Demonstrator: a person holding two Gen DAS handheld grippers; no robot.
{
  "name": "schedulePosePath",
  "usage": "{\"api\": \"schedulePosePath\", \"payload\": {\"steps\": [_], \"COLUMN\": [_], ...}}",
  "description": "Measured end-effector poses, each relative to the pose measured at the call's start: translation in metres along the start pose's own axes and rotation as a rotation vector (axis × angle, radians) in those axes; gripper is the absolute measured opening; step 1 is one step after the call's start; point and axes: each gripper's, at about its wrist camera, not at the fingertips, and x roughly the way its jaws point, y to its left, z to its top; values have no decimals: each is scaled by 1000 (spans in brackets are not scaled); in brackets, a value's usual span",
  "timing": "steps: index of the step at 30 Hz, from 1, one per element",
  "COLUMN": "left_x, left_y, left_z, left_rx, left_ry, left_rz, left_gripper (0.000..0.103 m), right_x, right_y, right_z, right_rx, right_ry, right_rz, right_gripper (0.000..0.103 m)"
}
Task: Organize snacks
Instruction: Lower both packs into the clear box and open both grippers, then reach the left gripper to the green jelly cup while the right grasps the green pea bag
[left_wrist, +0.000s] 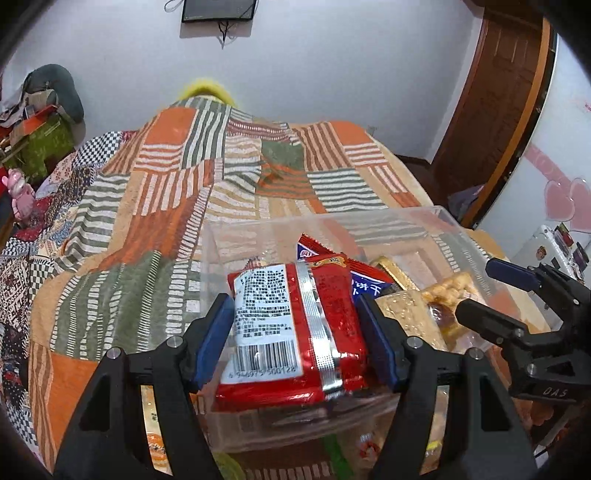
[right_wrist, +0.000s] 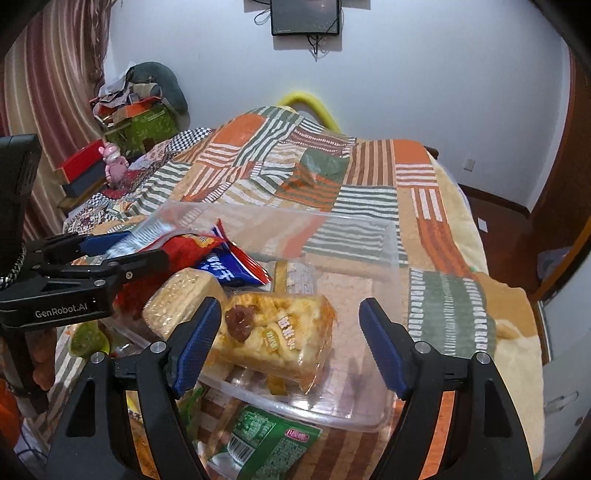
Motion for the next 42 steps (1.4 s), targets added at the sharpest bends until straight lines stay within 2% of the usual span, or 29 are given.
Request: {"api": "schedulePosePath", "payload": {"steps": [10, 18, 23, 31, 38, 42], "left_x": [-61, -85, -83, -61, -42, -34], "left_y": [13, 37, 44, 49, 49, 49], "left_z": [-7, -37, -65, -100, -107, -108], "left_rx": [16, -1, -17, -65, -70, -62], "left_ry": [-65, -37, 12, 94, 130, 128], "left_rz": [35, 89, 91, 50, 18, 36], "left_gripper": [74, 74, 74, 73, 63, 63], "right_x": [-29, -42, -39, -19, -2, 2], "right_y": [2, 3, 0, 3, 5, 5], "right_z": [-6, -24, -39, -60, -66, -69], "right_rx": [17, 31, 62, 94, 104, 111], "right_ry": [-24, -12, 27, 109, 151, 166], "right_rz": [21, 11, 15, 37, 55, 70], "right_gripper": [75, 75, 75, 75, 75, 71]}}
